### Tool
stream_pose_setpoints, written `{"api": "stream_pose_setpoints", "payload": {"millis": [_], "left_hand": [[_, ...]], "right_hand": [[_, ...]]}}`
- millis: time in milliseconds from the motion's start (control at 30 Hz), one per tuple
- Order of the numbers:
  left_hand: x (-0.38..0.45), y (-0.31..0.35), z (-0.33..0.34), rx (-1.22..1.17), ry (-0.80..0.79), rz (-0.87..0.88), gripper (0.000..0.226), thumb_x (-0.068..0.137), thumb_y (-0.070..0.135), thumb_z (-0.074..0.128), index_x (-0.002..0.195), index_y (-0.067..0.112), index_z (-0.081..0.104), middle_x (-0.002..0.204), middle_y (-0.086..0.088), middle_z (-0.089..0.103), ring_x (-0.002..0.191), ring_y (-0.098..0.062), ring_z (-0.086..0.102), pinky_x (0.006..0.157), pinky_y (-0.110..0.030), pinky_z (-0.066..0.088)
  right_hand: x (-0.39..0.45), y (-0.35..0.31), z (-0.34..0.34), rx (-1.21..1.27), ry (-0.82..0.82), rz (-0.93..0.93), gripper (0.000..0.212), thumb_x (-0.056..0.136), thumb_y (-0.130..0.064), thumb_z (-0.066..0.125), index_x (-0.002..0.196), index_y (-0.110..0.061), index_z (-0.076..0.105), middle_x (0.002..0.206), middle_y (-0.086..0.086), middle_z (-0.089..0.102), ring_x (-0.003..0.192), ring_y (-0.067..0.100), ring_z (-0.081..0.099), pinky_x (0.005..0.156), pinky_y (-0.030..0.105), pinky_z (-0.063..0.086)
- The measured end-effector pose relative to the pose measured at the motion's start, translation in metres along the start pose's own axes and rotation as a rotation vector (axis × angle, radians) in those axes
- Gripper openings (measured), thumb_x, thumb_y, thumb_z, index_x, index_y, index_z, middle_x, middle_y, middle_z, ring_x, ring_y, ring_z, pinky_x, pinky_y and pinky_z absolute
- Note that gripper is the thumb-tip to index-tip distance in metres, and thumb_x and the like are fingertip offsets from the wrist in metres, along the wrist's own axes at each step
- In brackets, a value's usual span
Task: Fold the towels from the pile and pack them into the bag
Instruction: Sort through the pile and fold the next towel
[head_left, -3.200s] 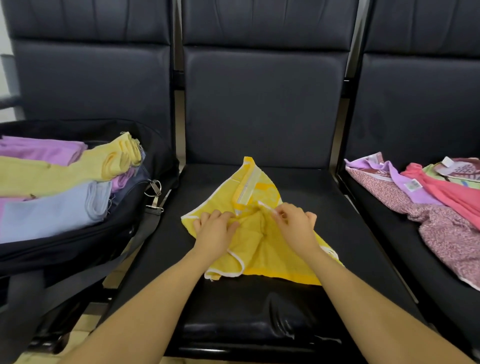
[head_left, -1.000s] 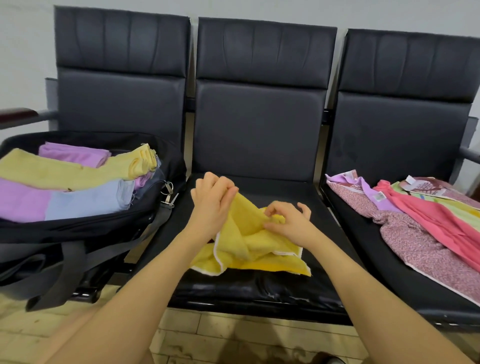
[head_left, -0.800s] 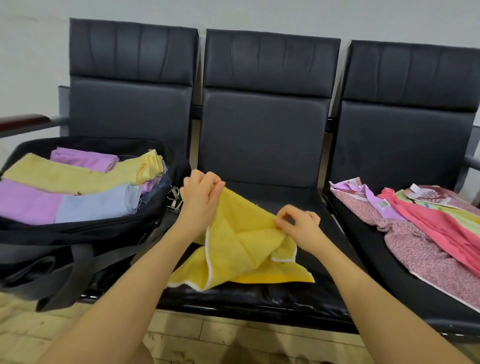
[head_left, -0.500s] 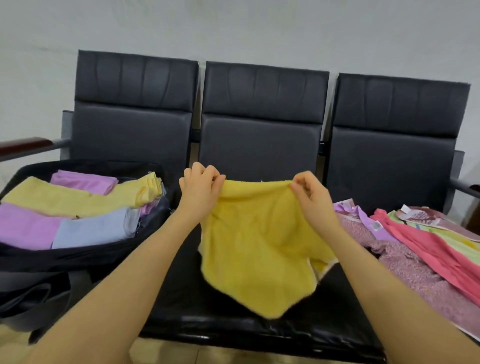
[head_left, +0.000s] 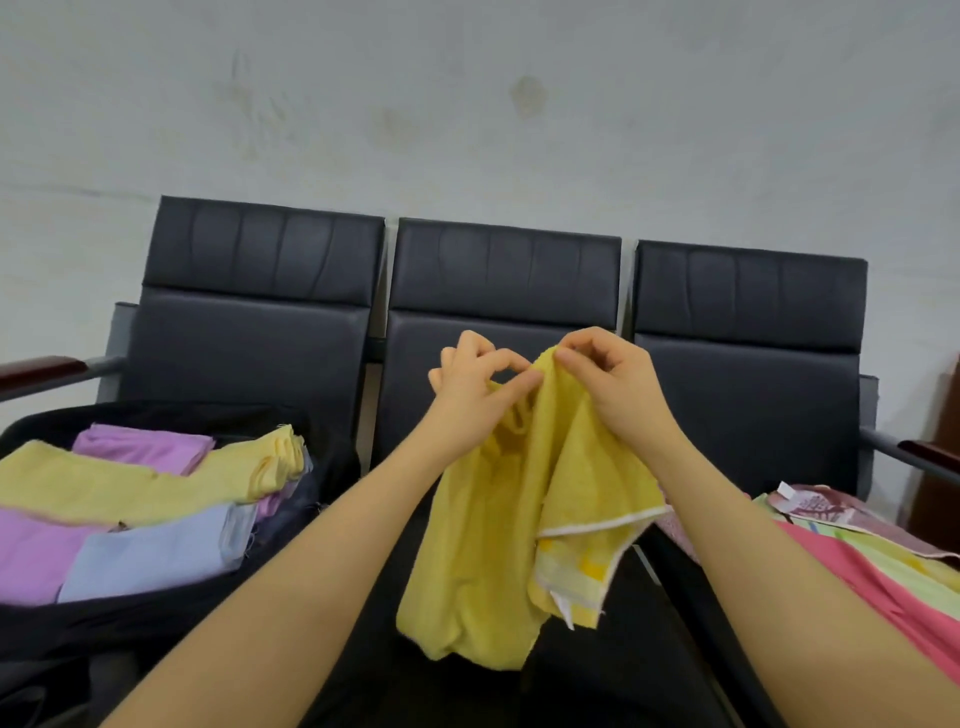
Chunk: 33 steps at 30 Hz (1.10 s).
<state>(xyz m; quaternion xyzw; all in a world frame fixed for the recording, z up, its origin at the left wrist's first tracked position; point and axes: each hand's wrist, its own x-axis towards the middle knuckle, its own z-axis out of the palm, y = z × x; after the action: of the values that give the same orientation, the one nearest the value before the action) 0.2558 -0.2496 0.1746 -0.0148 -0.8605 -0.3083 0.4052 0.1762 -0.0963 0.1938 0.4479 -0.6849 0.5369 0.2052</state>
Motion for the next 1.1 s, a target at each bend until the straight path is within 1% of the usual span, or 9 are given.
{"api": "stream_pose_setpoints", "payload": {"millis": [133,367,500,667,733,833,900,967,1100], "left_hand": [[0.003,0.003,0.01,-0.111,0.059,-0.087,0.018,0.097,0.039,0.047,0.09,0.027,0.058,0.101,0.006,0.039,0.101,-0.014,0.034,0.087,-0.029,0.019],[0.01,-0.004,0.025,0.107,0.145,-0.218,0.026,0.098,0.042,0.045,0.094,0.021,0.059,0.104,0.004,0.036,0.099,-0.015,0.029,0.085,-0.029,0.019],[0.001,-0.017,0.029,0.161,0.18,-0.259,0.027,0.098,0.041,0.045,0.098,0.019,0.06,0.103,0.004,0.035,0.097,-0.015,0.028,0.085,-0.029,0.019],[-0.006,-0.028,0.03,0.194,0.201,-0.327,0.028,0.098,0.041,0.045,0.098,0.018,0.06,0.103,0.003,0.036,0.097,-0.015,0.027,0.086,-0.03,0.02],[-0.007,-0.031,0.029,0.187,0.192,-0.327,0.028,0.098,0.041,0.045,0.098,0.018,0.061,0.103,0.003,0.036,0.097,-0.015,0.028,0.086,-0.031,0.021],[-0.01,-0.037,0.023,0.176,0.186,-0.318,0.028,0.098,0.041,0.045,0.097,0.018,0.06,0.104,0.003,0.037,0.1,-0.016,0.031,0.087,-0.03,0.02],[-0.013,-0.042,0.017,0.213,0.196,-0.312,0.028,0.098,0.041,0.045,0.098,0.017,0.06,0.105,0.002,0.039,0.105,-0.02,0.035,0.087,-0.031,0.021],[-0.018,-0.049,0.011,0.267,0.211,-0.29,0.027,0.098,0.042,0.045,0.103,0.018,0.059,0.108,0.0,0.043,0.108,-0.022,0.038,0.089,-0.033,0.023],[-0.035,-0.053,0.013,0.234,-0.017,-0.13,0.032,0.096,0.05,0.042,0.12,0.033,0.053,0.104,0.004,0.037,0.102,-0.017,0.032,0.085,-0.03,0.018]], "right_hand": [[-0.007,0.01,-0.002,-0.003,0.0,0.042,0.011,0.092,-0.017,0.062,0.088,-0.026,0.066,0.084,-0.01,0.065,0.079,0.0,0.058,0.073,0.016,0.047],[-0.054,0.055,0.009,-0.122,0.058,0.183,0.013,0.078,-0.046,0.067,0.088,-0.046,0.059,0.081,-0.017,0.061,0.071,0.003,0.053,0.088,0.051,0.044],[-0.094,0.073,0.019,-0.084,0.039,0.324,0.019,0.078,-0.035,0.076,0.086,-0.038,0.06,0.079,-0.011,0.06,0.073,0.009,0.052,0.082,0.045,0.045],[-0.122,0.081,0.046,-0.224,-0.268,0.443,0.043,0.073,-0.052,0.075,0.105,-0.037,0.052,0.106,-0.016,0.055,0.102,0.006,0.048,0.097,0.031,0.027],[-0.121,0.082,0.057,-0.306,-0.324,0.428,0.039,0.077,-0.049,0.072,0.107,-0.036,0.05,0.11,-0.017,0.053,0.106,0.007,0.045,0.097,0.03,0.022],[-0.113,0.083,0.059,-0.246,-0.225,0.398,0.01,0.086,-0.036,0.067,0.086,-0.039,0.058,0.094,-0.015,0.06,0.098,0.008,0.054,0.105,0.043,0.029],[-0.108,0.085,0.051,-0.077,-0.129,0.422,0.008,0.085,-0.032,0.068,0.08,-0.037,0.065,0.084,-0.009,0.066,0.089,0.011,0.062,0.099,0.051,0.04],[-0.099,0.08,0.042,0.044,-0.062,0.44,0.012,0.084,-0.025,0.071,0.078,-0.036,0.069,0.08,-0.006,0.07,0.083,0.012,0.065,0.092,0.049,0.048],[-0.072,0.059,0.032,0.017,-0.004,0.32,0.011,0.073,-0.049,0.066,0.076,-0.039,0.071,0.079,-0.014,0.071,0.084,0.007,0.064,0.094,0.05,0.045]]}}
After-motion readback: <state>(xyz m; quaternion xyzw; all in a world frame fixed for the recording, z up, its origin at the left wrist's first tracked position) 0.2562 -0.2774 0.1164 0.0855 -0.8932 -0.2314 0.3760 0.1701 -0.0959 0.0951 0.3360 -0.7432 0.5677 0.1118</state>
